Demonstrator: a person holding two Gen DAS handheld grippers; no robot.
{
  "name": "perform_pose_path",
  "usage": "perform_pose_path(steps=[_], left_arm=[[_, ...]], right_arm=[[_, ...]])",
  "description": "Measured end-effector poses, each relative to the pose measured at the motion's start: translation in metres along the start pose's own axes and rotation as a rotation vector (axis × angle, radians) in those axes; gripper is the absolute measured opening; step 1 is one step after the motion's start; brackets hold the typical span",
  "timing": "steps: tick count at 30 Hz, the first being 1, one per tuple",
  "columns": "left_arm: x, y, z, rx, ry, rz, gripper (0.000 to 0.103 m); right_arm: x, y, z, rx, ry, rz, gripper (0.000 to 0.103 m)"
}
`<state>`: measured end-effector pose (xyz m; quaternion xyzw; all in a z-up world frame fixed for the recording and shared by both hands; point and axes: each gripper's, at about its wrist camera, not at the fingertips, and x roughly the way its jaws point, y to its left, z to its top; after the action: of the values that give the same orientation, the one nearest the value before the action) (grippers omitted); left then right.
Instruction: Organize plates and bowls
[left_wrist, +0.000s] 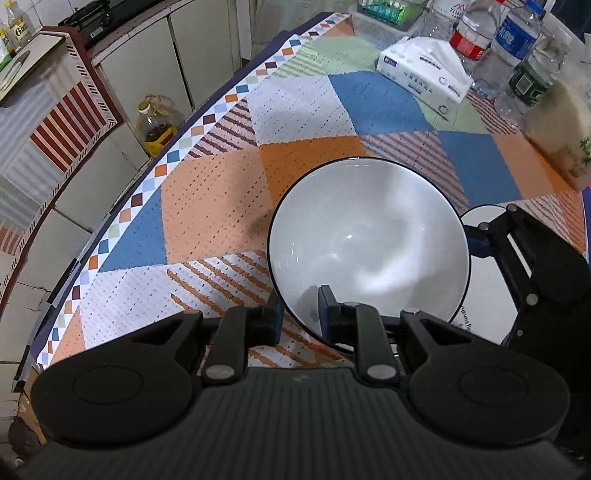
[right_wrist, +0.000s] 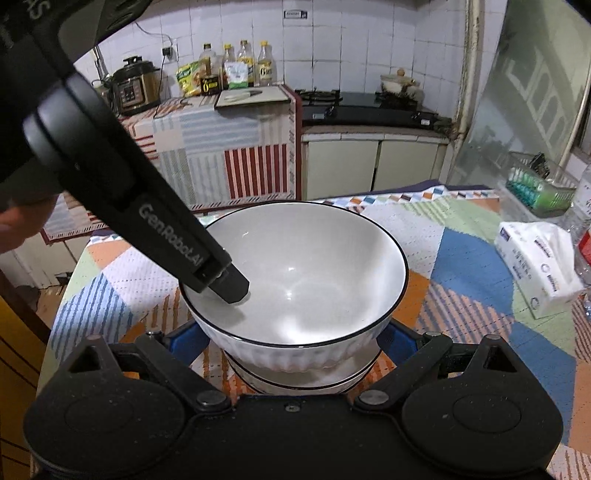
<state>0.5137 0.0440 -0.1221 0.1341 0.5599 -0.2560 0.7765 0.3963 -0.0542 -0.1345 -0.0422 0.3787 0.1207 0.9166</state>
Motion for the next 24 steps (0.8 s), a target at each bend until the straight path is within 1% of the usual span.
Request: perform_pose_path(steps=[3,6,8,10,13,15,17,19,21,23,24], left_arm=[[0.005,0.000,0.001,0.014,0.008,0.024,0.018],[0.006,-0.004,0.002,0.045,-0.009,0.067,0.018],[0.008,-0.007,0.003,0.056,-0.007,0.079,0.018],[0.011,-0.007,0.004,0.059,-0.003,0.080,0.018],[0.016,-0.006,0.002,0.040,0.006,0.061,0.018],[0.020,-0.005,0.000,0.023,0.008,0.063,0.019],[0.021,-0.003,-0.002,0.001,-0.005,0.059,0.019],[0.016,0.001,-0.004,-0.027,-0.029,0.039,0.020],[0.008,0.007,-0.005,-0.064,-0.059,0.001,0.023],[0.000,0.015,-0.006,-0.106,-0.088,-0.035,0.024],[-0.003,0.018,-0.006,-0.125,-0.098,-0.046,0.032]], right_arm=[[0.005,0.002,-0.001,-0.033,0.019,-0.017,0.098],[0.006,0.005,-0.001,-0.048,0.038,-0.015,0.097],[0.007,0.009,0.000,-0.082,0.048,-0.037,0.098],[0.007,0.010,0.001,-0.084,0.063,-0.043,0.099],[0.006,0.008,0.000,-0.060,0.066,-0.049,0.101],[0.005,0.007,-0.003,-0.040,0.061,-0.054,0.101],[0.003,0.010,-0.007,-0.046,0.049,-0.072,0.101],[-0.001,0.014,-0.009,-0.053,0.041,-0.095,0.101],[-0.007,0.016,-0.010,-0.045,0.035,-0.117,0.101],[-0.017,0.016,-0.013,-0.003,0.021,-0.135,0.101],[-0.026,0.017,-0.016,0.043,0.002,-0.138,0.101]])
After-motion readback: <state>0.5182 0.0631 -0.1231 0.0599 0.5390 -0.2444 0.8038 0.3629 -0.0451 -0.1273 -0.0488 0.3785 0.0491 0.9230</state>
